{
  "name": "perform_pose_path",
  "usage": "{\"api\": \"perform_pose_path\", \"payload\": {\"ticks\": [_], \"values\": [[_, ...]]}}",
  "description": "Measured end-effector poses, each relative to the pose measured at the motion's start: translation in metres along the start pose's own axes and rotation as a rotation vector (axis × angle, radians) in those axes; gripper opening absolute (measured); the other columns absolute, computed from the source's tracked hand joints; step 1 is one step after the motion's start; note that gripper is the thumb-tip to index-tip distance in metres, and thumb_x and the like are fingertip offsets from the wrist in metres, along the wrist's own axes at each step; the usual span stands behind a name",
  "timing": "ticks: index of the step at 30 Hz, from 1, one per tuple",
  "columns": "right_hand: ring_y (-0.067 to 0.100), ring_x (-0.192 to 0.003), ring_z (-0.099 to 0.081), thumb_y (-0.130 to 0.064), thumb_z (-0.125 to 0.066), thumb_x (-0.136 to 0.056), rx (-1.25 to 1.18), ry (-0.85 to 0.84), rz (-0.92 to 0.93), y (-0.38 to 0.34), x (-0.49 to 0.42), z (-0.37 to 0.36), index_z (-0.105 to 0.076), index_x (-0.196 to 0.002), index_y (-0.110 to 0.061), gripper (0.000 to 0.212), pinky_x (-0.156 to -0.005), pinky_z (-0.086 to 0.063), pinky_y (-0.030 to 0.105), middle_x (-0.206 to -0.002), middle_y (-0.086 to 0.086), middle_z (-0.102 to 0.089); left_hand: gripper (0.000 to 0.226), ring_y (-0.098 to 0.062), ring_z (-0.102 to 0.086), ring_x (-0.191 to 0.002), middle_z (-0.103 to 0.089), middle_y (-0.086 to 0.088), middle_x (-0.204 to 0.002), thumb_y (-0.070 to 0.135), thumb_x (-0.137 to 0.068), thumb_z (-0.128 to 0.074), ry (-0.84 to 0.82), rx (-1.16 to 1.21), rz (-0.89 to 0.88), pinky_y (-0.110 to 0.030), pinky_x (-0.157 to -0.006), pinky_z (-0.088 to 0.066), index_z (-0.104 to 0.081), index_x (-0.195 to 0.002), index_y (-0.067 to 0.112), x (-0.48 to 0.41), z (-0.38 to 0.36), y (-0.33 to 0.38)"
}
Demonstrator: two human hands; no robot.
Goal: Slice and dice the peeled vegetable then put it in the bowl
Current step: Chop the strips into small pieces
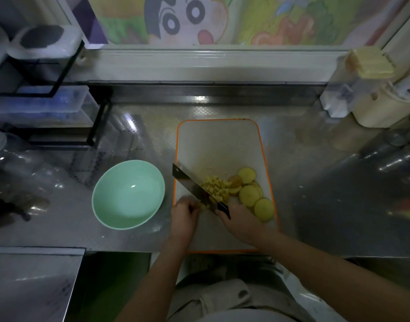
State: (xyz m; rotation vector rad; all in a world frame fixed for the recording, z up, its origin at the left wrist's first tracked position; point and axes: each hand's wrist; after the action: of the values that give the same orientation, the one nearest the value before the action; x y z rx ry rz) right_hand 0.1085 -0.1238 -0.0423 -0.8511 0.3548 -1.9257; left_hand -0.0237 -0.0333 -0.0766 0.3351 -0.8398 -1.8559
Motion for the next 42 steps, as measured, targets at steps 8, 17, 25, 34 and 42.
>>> {"api": "perform_pose_path", "payload": {"ticks": [8, 17, 25, 34, 42], "values": [[0.017, -0.053, -0.043, -0.03, -0.044, -0.099, -0.079, 0.028, -0.012, 0.005, -0.007, 0.002, -0.05, -0.079, -0.008, 0.03, -0.046, -0.027, 0.029, -0.061, 0.001, -0.044, 0.01, -0.026, -0.058, -0.083, -0.064, -0.012, -0.09, 0.0, -0.076, -0.064, -0.019, -0.034, -0.031, -0.016, -0.066, -0.031, -0.068, -0.084, 0.005, -0.005, -0.004, 0.002], [0.013, -0.052, -0.041, -0.033, -0.046, -0.098, -0.108, 0.095, -0.054, 0.001, -0.003, 0.009, -0.048, -0.079, -0.008, 0.031, -0.044, -0.026, 0.026, -0.06, -0.001, -0.043, 0.024, -0.014, -0.05, -0.075, -0.059, -0.007, -0.089, 0.013, -0.077, -0.066, -0.002, 0.021, -0.024, -0.015, -0.062, -0.028, -0.063, -0.101, 0.008, -0.009, -0.006, 0.006], [0.008, -0.049, -0.038, -0.036, -0.047, -0.097, -0.105, 0.067, -0.078, 0.002, 0.003, 0.008, -0.046, -0.081, -0.012, 0.028, -0.043, -0.025, 0.022, -0.06, -0.006, -0.041, 0.014, -0.011, -0.045, -0.075, -0.058, -0.011, -0.095, 0.007, -0.081, -0.062, -0.032, -0.027, -0.05, -0.012, -0.066, -0.028, -0.069, -0.092, 0.005, -0.01, -0.004, 0.006], [0.004, -0.047, -0.033, -0.038, -0.045, -0.098, 0.017, 0.031, -0.1, -0.007, 0.012, 0.007, -0.041, -0.066, -0.016, 0.039, -0.04, -0.023, 0.018, -0.06, -0.002, -0.042, 0.012, -0.016, -0.053, -0.081, -0.063, -0.009, -0.096, 0.007, -0.083, -0.062, -0.015, -0.06, -0.032, -0.011, -0.067, -0.028, -0.071, -0.09, 0.006, -0.006, -0.006, 0.002], [0.02, -0.061, -0.051, -0.037, -0.045, -0.097, -0.013, 0.037, -0.108, -0.011, 0.007, 0.001, -0.037, -0.061, -0.022, 0.04, -0.043, -0.028, 0.023, -0.074, 0.009, -0.054, 0.015, -0.023, -0.058, -0.087, -0.063, -0.012, -0.097, 0.004, -0.084, -0.06, -0.032, -0.08, -0.037, -0.012, -0.07, -0.03, -0.072, -0.093, 0.004, -0.006, -0.004, 0.005]]}}
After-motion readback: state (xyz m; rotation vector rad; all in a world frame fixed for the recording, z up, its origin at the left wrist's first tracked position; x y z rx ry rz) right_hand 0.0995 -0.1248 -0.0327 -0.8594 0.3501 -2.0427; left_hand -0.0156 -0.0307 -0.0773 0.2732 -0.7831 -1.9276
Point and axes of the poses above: each hand's wrist, its own x-axis away from the middle knuckle, its own z-axis out of the back of the hand, y = z × x
